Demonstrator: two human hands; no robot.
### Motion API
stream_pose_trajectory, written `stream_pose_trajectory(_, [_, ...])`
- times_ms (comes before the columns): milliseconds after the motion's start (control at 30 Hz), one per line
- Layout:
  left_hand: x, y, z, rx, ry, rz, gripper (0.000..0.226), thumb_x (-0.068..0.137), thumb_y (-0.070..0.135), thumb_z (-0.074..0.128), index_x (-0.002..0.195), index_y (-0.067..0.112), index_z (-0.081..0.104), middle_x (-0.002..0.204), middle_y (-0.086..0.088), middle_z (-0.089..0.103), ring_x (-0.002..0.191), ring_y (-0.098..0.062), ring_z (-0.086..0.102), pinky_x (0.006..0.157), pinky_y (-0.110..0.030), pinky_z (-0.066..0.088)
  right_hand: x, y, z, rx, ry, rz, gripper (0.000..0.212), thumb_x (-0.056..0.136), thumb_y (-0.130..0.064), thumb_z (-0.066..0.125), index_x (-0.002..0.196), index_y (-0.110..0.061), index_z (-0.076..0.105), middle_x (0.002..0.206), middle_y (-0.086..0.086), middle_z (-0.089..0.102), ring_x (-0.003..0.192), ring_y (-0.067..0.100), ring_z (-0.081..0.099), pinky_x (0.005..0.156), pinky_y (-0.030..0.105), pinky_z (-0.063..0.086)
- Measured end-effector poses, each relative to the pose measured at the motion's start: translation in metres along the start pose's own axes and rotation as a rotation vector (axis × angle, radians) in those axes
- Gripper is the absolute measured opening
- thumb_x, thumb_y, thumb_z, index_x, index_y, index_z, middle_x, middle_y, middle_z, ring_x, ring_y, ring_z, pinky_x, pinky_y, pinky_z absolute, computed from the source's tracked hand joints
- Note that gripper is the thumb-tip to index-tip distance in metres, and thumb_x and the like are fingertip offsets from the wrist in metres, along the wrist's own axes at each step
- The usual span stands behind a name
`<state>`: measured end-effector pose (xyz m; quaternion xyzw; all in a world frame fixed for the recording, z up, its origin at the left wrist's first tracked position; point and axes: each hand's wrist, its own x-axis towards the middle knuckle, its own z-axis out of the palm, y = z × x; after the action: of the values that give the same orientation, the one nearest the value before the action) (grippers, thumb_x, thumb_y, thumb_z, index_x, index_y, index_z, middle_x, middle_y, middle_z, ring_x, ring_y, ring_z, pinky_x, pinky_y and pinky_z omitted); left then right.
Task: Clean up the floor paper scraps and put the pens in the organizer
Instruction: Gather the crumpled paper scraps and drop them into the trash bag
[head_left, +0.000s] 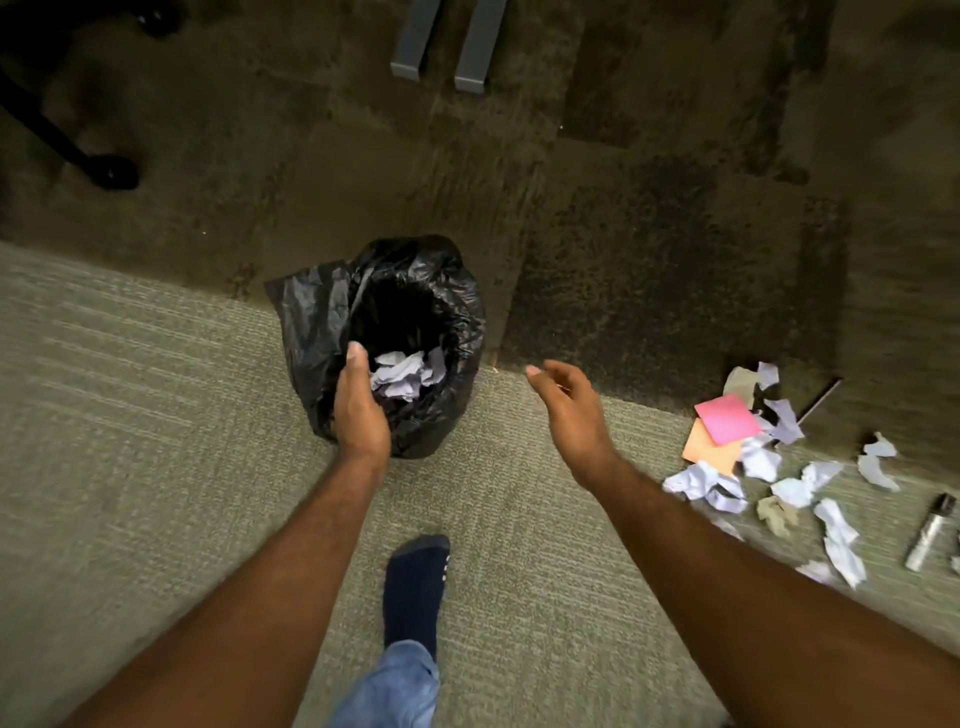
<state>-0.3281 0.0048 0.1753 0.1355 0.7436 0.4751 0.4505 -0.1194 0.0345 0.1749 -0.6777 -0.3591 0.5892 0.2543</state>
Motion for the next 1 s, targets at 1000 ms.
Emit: stream_pose_trajectory(1000, [-0.155,-0.15,0.241,1.709,-0.933,0.842,0.08,0.088,0.064,0.049,0.152,0.022,0.026,0.161,-0.01,0.021,0.148,-0.029,0.02,0.114,-0.054,0.027,-0.09,0.244,-0.298,-0.506,0.287,0.092,0.062,0.083,-0.025,0.072,0.136,-0.009,0.045,0.137,0.007,0.048,0.129,0.025,0.044,0.107,0.034,0.036])
